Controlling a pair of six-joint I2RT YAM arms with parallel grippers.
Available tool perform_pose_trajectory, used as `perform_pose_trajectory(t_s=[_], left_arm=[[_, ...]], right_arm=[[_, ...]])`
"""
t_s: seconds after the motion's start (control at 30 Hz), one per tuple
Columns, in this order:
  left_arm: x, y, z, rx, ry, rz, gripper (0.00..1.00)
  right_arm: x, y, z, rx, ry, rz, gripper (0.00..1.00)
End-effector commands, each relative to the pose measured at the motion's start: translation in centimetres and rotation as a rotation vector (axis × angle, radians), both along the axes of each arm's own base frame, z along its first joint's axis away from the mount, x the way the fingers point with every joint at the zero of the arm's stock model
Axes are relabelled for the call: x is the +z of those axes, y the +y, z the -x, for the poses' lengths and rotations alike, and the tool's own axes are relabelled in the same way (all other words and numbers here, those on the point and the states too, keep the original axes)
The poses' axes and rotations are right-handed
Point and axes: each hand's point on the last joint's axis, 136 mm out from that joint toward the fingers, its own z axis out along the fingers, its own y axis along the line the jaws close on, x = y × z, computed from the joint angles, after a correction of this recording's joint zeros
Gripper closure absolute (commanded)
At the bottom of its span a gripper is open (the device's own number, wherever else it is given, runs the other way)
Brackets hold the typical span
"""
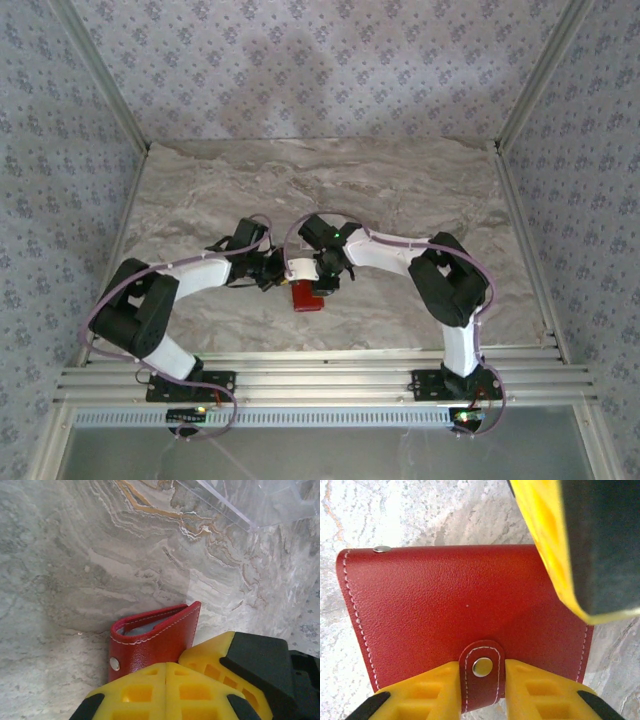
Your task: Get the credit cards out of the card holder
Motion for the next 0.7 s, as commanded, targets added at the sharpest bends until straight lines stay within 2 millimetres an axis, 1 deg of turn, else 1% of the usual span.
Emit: perform_pose_trajectory(t_s=[0.0, 0.13, 0.17, 0.2, 0.33, 0.47, 0.67], left_arm=[[-1.2, -0.5, 0.1, -0.004, 0.029, -0.012, 1.0], [-2.3, -0.2, 0.3, -0.003, 0.056, -0.033, 1.0], [-2.6, -0.1, 0.5, -0.005, 0.063, -0.04, 1.0], [-3.0, 0.0, 0.5, -0.004, 0.07, -0.05, 1.0], [-3.9, 0.4, 0.9, -0.006, 0.091, -0.074, 1.0], [-4.2, 1.2, 1.0, 0.004, 0.089, -0.107, 1.0], [-3.8, 1.9, 0.8, -0.003, 0.07, -0.14, 1.0]], right_arm=[[0.1, 1.6, 0.1, 0.02, -0.037, -0.066, 0.77], [0.9, 2.0, 0.1, -0.001, -0.05, -0.132, 0.79], [1.6, 2.4, -0.1, -0.009, -0.059, -0.161, 0.8], [0.9, 1.7, 0.4, -0.017, -0.044, -0.153, 0.8], [1.6, 1.7, 0.4, -0.065, -0.045, -0.204, 0.81], [2.2, 1.5, 0.2, -0.133, -0.073, -0.254, 0.82], [2.9, 0.7, -0.4, -0.254, -0.093, -0.269, 0.81]])
